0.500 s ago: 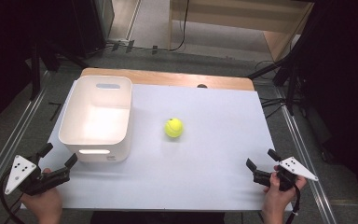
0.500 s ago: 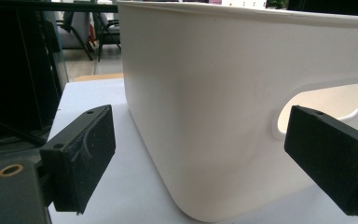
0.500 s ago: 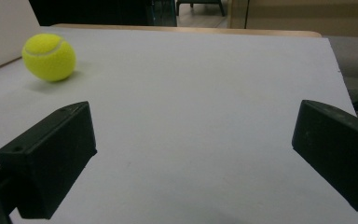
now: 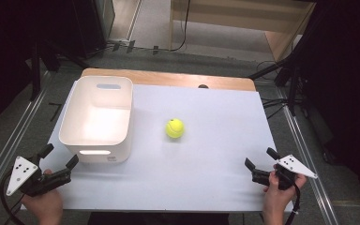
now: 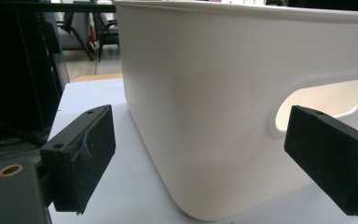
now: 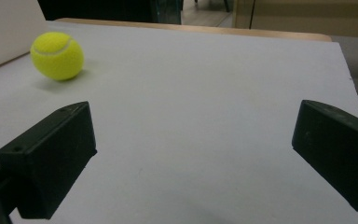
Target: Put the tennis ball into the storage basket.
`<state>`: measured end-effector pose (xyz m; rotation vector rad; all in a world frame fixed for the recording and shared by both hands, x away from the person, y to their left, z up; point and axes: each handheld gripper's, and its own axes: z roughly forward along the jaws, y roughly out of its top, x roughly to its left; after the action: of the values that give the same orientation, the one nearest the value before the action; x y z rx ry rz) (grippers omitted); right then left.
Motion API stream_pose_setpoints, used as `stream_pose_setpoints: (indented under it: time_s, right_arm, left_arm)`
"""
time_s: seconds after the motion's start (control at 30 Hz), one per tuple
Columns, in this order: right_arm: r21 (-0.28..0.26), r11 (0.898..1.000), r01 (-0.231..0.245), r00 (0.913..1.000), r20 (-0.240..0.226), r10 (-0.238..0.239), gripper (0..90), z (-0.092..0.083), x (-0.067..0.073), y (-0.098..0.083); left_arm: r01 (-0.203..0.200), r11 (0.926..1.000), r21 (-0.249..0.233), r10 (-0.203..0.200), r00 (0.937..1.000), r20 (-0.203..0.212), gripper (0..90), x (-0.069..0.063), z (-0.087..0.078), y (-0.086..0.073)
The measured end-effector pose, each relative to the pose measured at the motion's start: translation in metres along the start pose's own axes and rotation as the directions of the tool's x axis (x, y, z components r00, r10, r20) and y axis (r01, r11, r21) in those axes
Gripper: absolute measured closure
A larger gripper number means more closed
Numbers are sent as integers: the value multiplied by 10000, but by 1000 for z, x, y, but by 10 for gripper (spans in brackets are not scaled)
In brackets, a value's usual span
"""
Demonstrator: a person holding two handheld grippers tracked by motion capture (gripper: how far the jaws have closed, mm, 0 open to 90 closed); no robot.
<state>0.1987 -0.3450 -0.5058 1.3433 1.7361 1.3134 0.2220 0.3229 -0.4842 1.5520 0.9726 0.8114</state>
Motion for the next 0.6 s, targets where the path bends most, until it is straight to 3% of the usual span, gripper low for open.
stream_pose_setpoints:
  time_s: [0.37, 0.6]
  right_arm:
    - [550, 9975, 450, 9988, -236, -438, 0, 15, 17, 16]
    - [809, 9944, 677, 9960, -642, -626, 0, 30, 24, 32]
  left_arm:
    - [146, 9996, -225, -145, 9999, 63, 85, 2, -3, 0]
    - [-176, 9998, 36, 176, 9998, -12, 86, -1, 0, 0]
